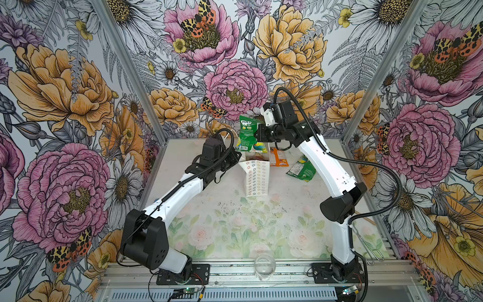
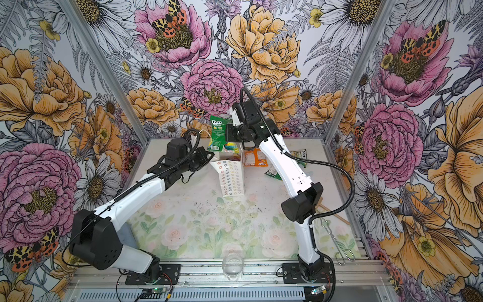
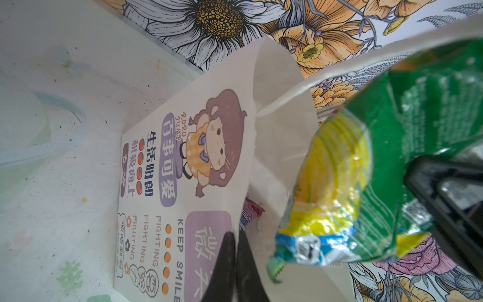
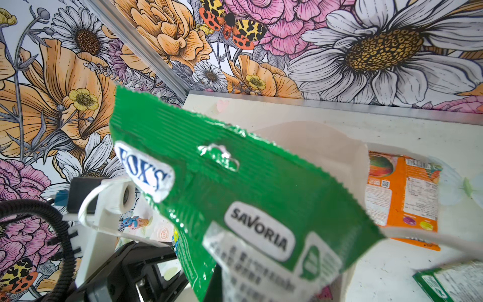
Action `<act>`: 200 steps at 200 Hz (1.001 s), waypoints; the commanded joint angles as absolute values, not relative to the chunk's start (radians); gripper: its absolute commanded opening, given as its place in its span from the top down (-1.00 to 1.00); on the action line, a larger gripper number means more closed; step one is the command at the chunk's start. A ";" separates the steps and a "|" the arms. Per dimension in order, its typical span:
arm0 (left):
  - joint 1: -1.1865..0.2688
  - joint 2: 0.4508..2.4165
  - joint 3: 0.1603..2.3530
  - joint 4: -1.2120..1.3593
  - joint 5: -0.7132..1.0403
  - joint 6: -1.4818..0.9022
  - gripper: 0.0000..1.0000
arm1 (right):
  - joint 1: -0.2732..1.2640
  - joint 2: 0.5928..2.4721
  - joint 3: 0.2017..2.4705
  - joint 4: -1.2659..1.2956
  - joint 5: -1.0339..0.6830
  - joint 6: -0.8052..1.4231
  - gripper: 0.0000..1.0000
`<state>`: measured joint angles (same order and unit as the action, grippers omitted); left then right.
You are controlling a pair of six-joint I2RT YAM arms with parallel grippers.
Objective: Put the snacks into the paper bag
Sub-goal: 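Lower the green packet into the bag with the right gripper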
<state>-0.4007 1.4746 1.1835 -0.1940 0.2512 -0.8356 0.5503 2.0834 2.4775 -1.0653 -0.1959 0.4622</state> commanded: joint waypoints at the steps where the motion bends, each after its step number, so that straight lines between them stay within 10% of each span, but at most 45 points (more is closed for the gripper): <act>1: -0.394 1.443 1.173 -0.180 0.238 -0.833 1.00 | 0.549 2.057 2.462 -1.032 -0.200 0.465 1.00; 200: -0.394 1.430 1.161 -0.178 0.234 -0.836 1.00 | 0.523 1.936 2.320 -1.033 -0.138 0.445 1.00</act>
